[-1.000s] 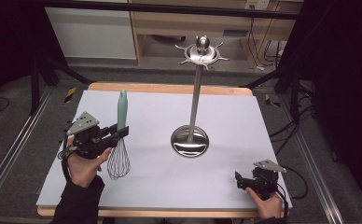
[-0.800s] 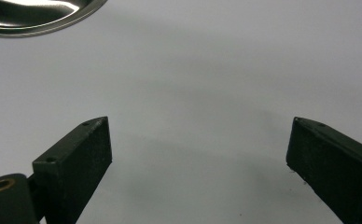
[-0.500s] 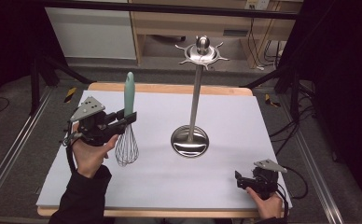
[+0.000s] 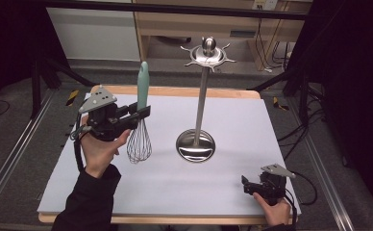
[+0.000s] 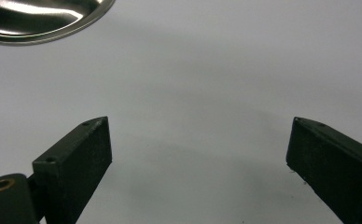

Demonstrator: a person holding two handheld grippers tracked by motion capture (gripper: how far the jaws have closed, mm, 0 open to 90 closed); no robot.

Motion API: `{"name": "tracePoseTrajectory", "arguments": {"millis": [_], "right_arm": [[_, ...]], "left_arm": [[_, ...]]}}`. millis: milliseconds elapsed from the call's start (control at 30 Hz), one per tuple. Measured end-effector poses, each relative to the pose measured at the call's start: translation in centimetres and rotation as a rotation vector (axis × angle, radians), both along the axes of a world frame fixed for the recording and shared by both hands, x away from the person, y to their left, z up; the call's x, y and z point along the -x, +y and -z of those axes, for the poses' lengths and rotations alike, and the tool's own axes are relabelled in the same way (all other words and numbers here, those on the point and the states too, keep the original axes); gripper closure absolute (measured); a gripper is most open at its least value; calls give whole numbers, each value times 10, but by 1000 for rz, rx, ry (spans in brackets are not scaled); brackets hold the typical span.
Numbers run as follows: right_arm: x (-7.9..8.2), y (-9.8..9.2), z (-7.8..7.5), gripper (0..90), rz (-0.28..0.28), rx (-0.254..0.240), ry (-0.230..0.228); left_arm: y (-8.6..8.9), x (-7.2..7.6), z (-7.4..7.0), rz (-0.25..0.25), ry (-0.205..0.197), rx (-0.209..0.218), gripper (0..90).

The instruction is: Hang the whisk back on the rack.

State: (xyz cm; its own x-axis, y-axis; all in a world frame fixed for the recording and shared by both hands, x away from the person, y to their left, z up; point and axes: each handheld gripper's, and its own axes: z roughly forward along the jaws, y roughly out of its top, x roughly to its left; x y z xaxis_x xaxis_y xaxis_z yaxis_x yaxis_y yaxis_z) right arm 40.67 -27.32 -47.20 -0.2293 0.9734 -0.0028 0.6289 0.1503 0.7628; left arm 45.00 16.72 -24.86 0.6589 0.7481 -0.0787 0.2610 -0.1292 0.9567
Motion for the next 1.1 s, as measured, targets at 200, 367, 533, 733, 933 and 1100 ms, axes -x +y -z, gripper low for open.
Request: {"name": "tracePoseTrajectory", "arguments": {"millis": [200, 367, 533, 733, 933, 1100], "right_arm": [[0, 1, 0, 72, -3, 2, -2], [0, 1, -1, 72, -2, 3, -8], [-2, 2, 0, 73, -2, 9, -6], [-2, 4, 0, 73, -3, 11, -5], [-2, 4, 0, 72, -5, 8, -5], [-2, 3, 0, 72, -6, 7, -6]], "left_arm": [[-11, 2, -10, 14, -22, -5, 685], [-18, 1, -15, 21, -32, -17, 685], [-25, 1, -16, 24, -34, -33, 685], [-39, -5, -15, 30, -26, -48, 685], [-47, -10, -16, 20, -22, -78, 685], [-56, -16, -16, 29, -7, -81, 685]]}}
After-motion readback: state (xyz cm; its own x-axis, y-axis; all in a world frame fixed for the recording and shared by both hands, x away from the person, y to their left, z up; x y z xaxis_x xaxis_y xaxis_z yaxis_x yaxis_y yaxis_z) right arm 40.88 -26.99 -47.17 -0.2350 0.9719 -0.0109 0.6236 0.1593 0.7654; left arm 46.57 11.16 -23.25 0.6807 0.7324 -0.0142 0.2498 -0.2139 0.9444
